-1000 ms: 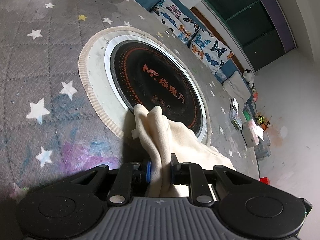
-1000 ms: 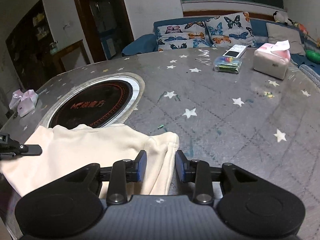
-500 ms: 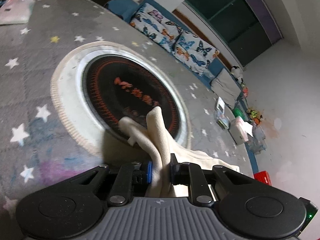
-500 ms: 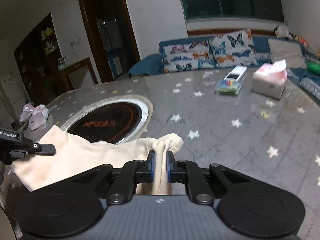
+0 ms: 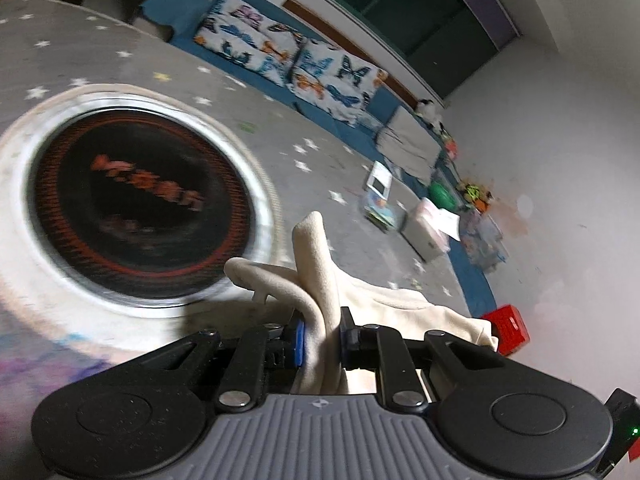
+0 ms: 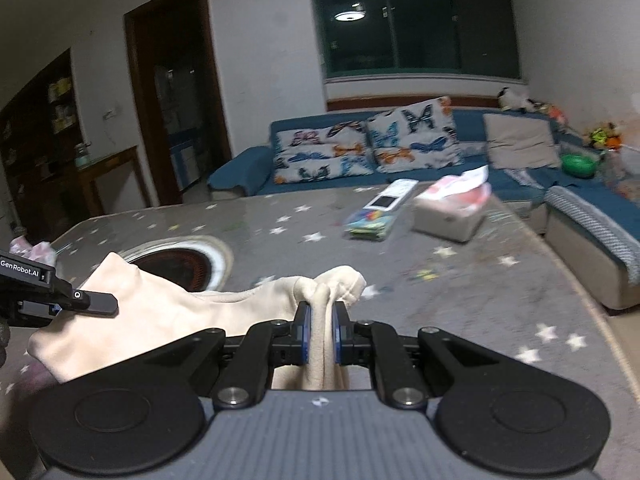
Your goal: Fold clothes
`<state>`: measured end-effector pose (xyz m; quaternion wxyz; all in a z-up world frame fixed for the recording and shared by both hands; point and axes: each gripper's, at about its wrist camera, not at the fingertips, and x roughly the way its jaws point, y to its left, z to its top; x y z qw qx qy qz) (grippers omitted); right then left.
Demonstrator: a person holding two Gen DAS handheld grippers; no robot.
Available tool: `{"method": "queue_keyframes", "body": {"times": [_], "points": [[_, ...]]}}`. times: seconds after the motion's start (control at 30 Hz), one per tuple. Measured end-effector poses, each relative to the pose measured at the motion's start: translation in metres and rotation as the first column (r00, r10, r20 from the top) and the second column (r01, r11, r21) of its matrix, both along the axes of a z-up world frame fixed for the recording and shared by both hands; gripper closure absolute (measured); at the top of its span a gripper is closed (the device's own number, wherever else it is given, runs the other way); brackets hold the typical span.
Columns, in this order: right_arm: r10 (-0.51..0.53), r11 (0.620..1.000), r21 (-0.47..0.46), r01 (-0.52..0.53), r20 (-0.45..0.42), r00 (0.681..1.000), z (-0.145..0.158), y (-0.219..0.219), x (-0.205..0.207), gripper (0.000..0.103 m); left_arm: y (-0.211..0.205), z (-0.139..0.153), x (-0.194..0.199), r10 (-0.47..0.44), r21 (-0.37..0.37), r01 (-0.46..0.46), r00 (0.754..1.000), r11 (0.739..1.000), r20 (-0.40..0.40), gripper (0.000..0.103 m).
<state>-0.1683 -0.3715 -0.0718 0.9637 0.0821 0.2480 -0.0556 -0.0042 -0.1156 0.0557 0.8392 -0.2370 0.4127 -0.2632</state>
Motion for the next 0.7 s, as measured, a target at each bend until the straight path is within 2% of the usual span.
{"method": "queue_keyframes", "body": {"times": [0.3,0.7], "points": [[-0.117,0.993,-0.034,0.117,-0.009,0.993,0.007,-0.048,-0.008,0.093,-0.071,0.001,0.013,-0.091,0.03,0.091,0.996,0.995,0.017,0.086],[-0.24,0.969,-0.071,0.236,-0.057,0.969,-0.004,-0.104,-0.002,0.093,-0.151,-0.014,0.029,-0.187,0.13,0.181,0.981,0.975,0.041,0.086]]}}
